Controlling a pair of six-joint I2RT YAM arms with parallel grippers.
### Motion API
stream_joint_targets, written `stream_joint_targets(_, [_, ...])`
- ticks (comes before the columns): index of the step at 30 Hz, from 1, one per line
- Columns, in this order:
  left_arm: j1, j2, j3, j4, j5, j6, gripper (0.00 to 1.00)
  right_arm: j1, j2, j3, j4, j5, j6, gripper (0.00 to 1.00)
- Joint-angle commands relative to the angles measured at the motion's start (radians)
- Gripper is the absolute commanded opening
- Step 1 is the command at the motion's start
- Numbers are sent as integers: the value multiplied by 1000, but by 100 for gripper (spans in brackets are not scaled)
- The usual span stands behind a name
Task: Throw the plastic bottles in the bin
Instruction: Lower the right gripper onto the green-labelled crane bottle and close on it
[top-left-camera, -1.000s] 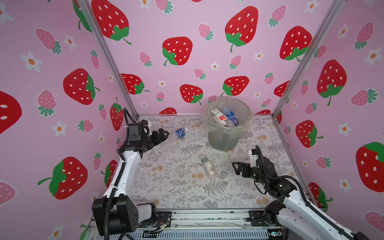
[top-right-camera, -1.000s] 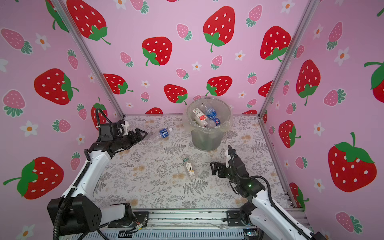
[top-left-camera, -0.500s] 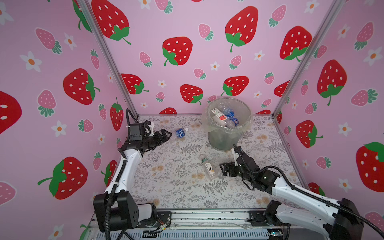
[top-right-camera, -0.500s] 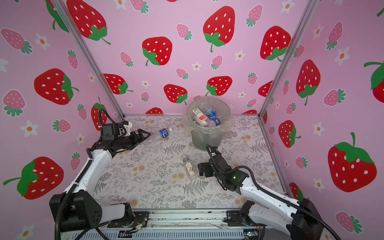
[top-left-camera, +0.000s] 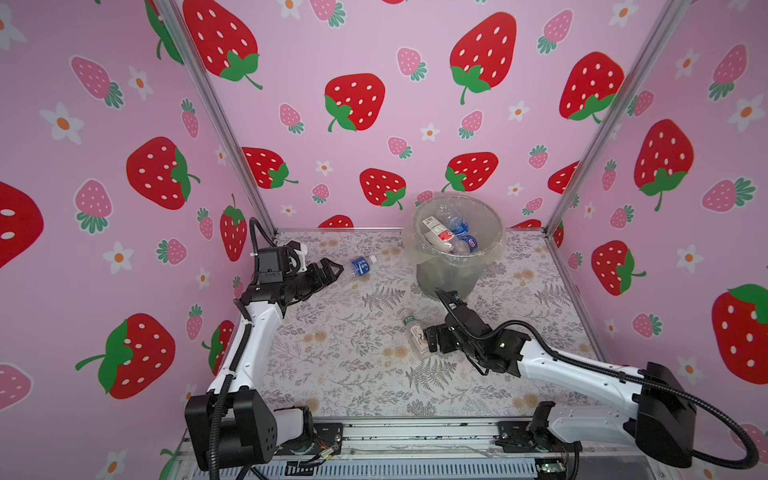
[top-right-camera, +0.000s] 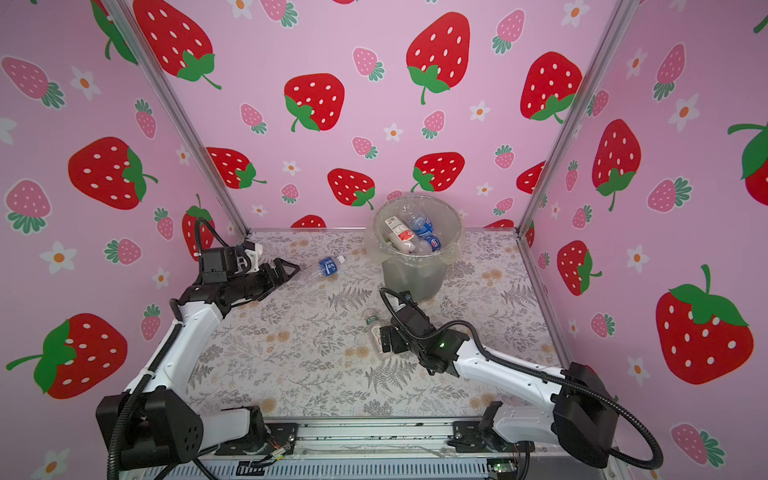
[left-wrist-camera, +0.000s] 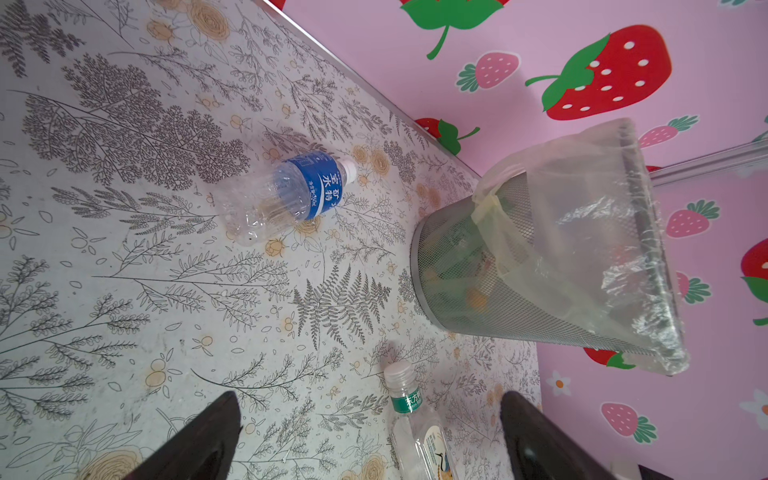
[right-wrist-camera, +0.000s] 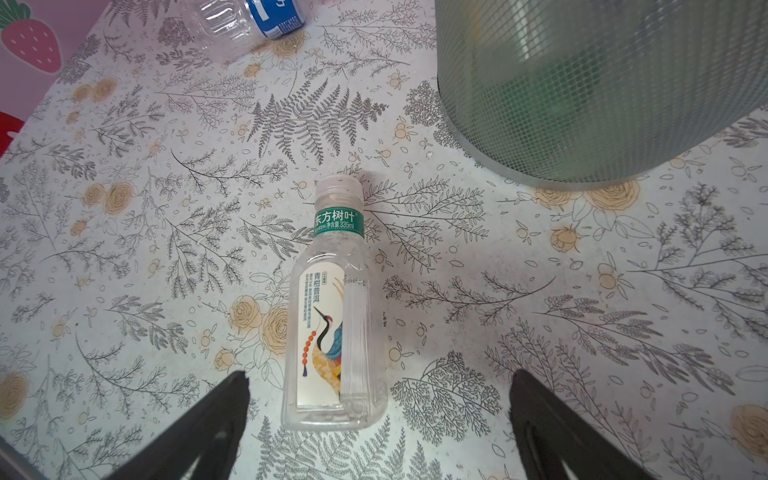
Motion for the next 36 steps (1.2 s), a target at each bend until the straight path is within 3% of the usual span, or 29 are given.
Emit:
stream_joint_targets(1, [4, -6, 5, 5, -29, -14, 99, 15, 42, 36, -24, 7, -9, 99])
stream_joint_targets(8, [5, 0, 26, -28, -67, -22, 99, 31, 109, 60, 3, -27, -3, 99])
stream_joint_targets(29, [4, 32, 55, -100, -36, 33, 99, 47, 304, 128, 38, -37, -12, 100])
stream_joint_targets(36, [4, 36, 57, -105, -36, 30, 99, 47, 363, 142, 49, -29, -22, 95])
